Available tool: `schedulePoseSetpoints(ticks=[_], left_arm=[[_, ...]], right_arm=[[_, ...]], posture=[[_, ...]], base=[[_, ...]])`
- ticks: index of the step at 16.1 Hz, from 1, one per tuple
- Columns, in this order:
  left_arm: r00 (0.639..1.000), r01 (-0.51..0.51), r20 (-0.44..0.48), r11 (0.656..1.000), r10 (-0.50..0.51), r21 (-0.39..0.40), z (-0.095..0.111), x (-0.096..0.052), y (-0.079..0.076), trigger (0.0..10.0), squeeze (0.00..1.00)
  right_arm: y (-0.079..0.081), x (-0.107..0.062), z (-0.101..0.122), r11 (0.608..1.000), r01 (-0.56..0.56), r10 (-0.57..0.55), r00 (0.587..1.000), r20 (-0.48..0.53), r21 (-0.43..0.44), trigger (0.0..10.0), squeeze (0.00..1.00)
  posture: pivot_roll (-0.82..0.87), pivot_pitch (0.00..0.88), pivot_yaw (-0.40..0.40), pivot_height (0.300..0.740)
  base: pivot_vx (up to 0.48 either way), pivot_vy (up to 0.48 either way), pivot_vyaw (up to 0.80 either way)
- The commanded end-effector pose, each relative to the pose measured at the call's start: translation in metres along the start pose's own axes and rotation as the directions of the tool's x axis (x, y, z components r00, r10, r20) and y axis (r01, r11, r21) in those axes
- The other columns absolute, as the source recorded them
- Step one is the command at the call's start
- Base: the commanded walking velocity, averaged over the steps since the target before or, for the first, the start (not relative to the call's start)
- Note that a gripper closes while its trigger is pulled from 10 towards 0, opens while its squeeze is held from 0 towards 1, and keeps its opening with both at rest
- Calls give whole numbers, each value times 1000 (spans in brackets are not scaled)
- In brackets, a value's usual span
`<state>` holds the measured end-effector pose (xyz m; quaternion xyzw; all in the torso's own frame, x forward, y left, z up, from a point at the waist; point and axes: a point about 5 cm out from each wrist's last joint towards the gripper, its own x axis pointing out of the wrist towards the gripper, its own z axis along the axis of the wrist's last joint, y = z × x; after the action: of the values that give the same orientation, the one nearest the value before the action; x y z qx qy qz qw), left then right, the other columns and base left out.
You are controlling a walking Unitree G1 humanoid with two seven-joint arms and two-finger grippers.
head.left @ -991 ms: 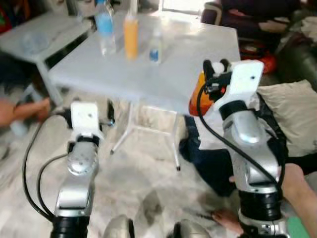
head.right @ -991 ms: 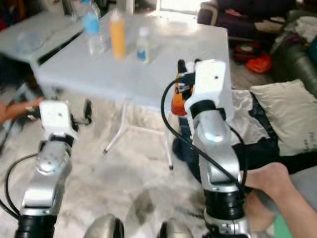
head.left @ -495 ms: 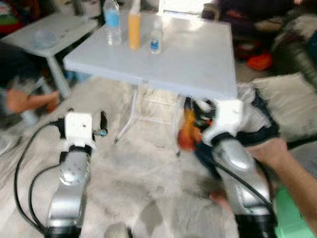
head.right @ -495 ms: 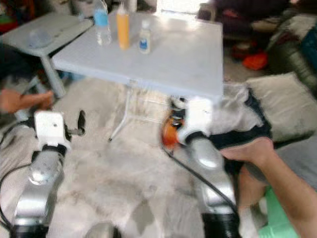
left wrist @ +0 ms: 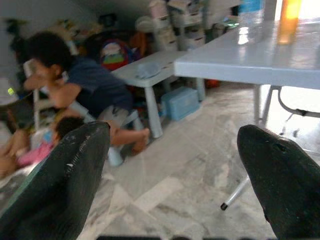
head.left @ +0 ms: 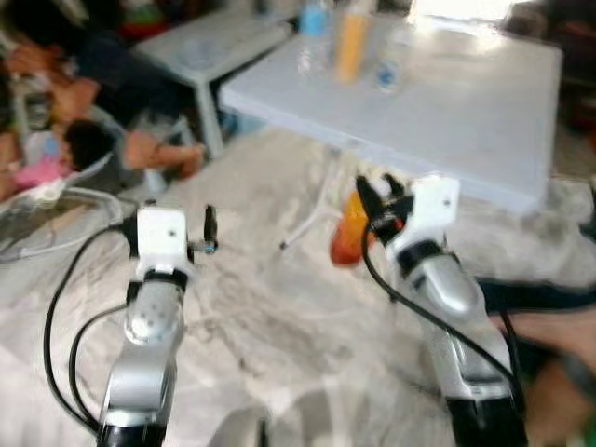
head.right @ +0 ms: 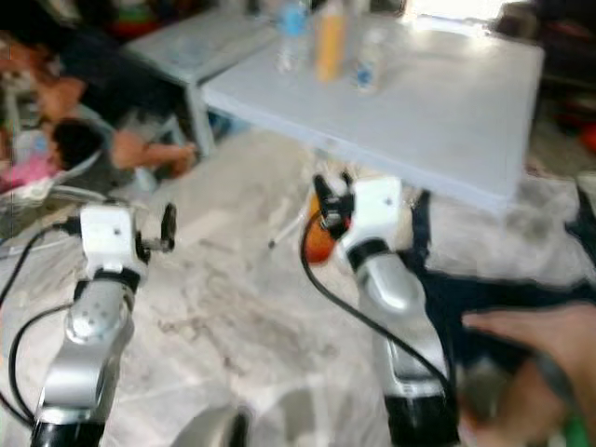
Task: Restocking fridge
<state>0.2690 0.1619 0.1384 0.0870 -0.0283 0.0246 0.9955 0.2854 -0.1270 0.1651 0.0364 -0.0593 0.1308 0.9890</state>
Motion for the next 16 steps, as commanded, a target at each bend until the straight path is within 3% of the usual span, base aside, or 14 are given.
schedulePoseSetpoints(ticks=[1,7,16], left_arm=[[1000,-23,-9,1000,23,14,0,0,6,10000,0],[1000,-11,-23,1000,11,-15,-3,-1,-1,10000,0],[999,-3,-40,1000,2,-26,-4,2,0,10000,0]], right_arm=[[5,2,4,999,-23,22,999,32,28,10000,0],[11,1,2,996,-60,58,998,37,65,10000,0],[11,6,11,995,-77,71,993,92,64,10000,0]], posture=[[39,34,-20,740],[31,36,-22,740],[34,36,-13,740]], base=[[0,0,800],[0,0,800],[0,0,793]])
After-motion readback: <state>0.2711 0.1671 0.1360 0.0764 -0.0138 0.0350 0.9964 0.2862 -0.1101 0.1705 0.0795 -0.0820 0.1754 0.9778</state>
